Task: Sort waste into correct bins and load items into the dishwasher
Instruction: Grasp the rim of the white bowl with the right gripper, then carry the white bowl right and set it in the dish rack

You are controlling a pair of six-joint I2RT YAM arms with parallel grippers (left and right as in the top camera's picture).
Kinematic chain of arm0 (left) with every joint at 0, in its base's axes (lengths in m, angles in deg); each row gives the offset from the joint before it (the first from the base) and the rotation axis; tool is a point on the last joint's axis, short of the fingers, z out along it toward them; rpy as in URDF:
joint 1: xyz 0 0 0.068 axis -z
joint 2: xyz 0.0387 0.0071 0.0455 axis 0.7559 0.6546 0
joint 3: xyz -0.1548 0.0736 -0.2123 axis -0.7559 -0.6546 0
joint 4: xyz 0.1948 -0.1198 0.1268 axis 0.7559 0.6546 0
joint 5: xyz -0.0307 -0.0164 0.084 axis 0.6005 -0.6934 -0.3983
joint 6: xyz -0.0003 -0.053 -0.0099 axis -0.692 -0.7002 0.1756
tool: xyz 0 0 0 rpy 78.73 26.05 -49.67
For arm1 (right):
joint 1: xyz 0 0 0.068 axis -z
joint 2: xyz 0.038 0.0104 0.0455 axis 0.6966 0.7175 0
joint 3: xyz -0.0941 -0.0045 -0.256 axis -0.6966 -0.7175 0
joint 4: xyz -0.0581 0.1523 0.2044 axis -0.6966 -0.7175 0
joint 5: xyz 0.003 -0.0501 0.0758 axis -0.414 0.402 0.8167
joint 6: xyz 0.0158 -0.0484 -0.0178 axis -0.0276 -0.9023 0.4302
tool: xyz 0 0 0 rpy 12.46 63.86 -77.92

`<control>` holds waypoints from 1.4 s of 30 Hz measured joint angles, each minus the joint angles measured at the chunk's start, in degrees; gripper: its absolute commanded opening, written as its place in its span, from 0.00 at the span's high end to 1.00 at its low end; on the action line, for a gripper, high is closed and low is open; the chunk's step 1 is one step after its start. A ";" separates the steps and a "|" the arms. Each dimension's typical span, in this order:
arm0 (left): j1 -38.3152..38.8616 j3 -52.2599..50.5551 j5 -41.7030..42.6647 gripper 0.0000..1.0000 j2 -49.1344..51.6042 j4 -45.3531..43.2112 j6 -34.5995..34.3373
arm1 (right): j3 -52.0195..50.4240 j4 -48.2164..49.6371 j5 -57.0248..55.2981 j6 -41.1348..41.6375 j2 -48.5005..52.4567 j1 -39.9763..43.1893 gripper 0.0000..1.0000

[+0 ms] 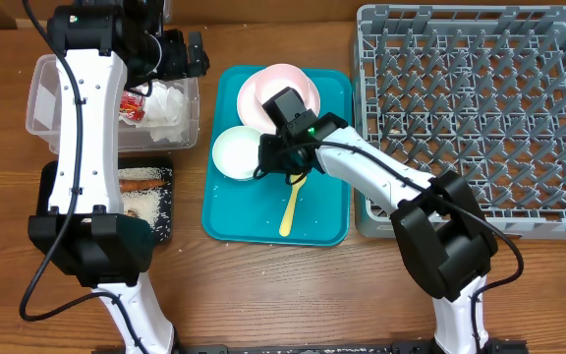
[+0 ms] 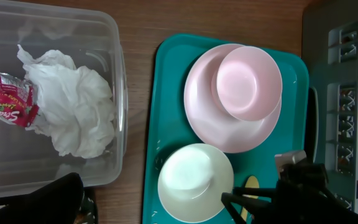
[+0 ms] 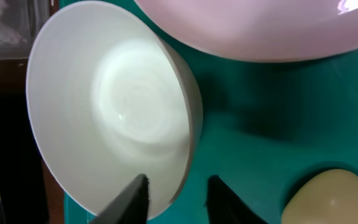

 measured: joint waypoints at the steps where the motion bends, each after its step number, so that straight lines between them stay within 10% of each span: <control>1: 0.00 0.00 -0.02 0.00 0.00 0.00 0.00 | 0.00 0.04 -0.09 0.07 0.00 0.00 0.75; 17: 0.00 0.00 0.00 0.00 0.00 0.00 0.00 | 0.00 0.26 -0.17 0.13 2.43 0.00 0.76; 22: 0.00 0.00 0.00 0.00 0.00 0.00 0.00 | 0.00 0.52 -0.20 0.09 2.71 0.00 0.96; 31: 0.00 0.00 0.00 0.00 0.00 0.02 0.00 | 0.00 -2.86 0.09 -0.76 1.97 1.31 0.96; 42: 0.00 0.00 0.00 0.00 0.00 0.02 0.00 | -0.39 -10.97 -9.07 -6.91 -24.46 4.42 0.96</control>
